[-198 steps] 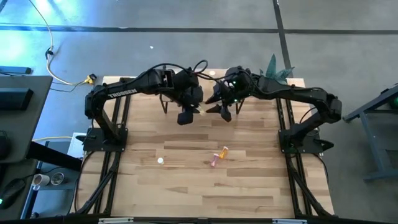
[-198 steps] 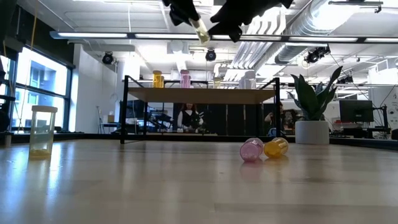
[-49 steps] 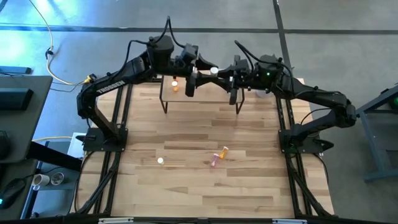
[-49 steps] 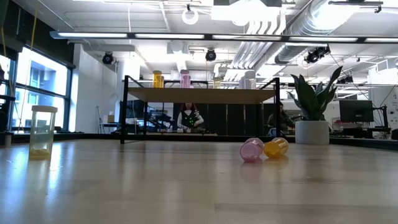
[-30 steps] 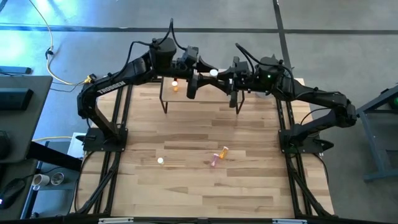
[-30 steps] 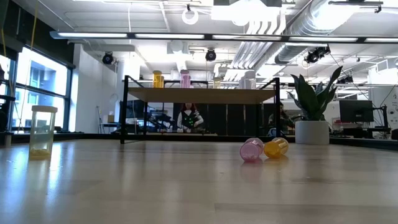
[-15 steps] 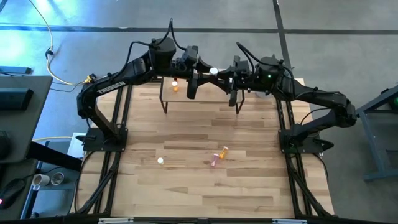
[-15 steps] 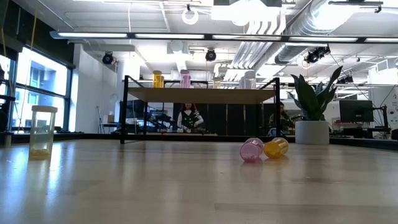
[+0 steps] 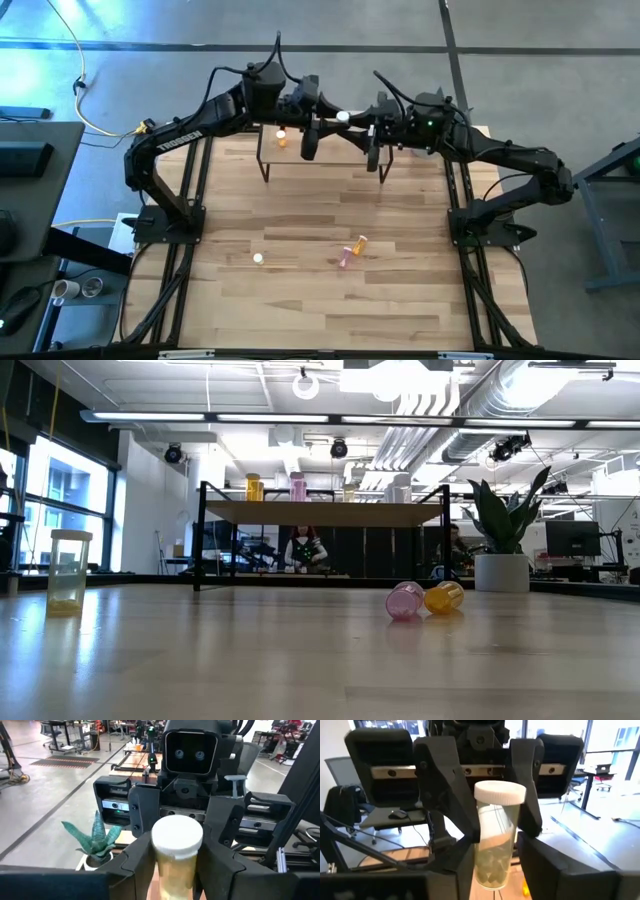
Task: Pick and place medicine bottles onto shelf by color
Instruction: Put the right yellow pill bottle on the shelf aligned with the other yellow pill bottle
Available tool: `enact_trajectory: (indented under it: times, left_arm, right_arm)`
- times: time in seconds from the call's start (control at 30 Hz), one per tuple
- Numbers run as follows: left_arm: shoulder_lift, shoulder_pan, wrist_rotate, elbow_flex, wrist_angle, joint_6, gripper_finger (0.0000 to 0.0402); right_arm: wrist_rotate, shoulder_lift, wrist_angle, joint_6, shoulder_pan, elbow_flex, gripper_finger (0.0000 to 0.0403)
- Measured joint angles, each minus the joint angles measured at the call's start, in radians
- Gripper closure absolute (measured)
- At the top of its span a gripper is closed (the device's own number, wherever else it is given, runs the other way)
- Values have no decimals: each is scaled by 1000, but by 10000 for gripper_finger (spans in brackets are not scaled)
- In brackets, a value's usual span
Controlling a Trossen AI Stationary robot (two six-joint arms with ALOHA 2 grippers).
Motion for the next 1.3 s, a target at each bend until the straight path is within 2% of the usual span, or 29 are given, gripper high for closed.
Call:
enact_trajectory:
  times: [0.17, 0.33, 1.07, 1.3]
  left_arm:
    - [0, 0, -67, 0, -43, 42, 274]
    - [0, 4, -86, 0, -62, 45, 273]
    - [0, 4, -90, 0, -26, 26, 273]
    - [0, 4, -90, 0, -26, 26, 273]
  right_arm:
    - [4, 0, -62, 1, -1, 0, 227]
    - [40, 3, -55, -27, -1, 0, 220]
    - [41, 5, -111, 34, -7, 1, 288]
    - [41, 6, -111, 52, -7, 1, 330]
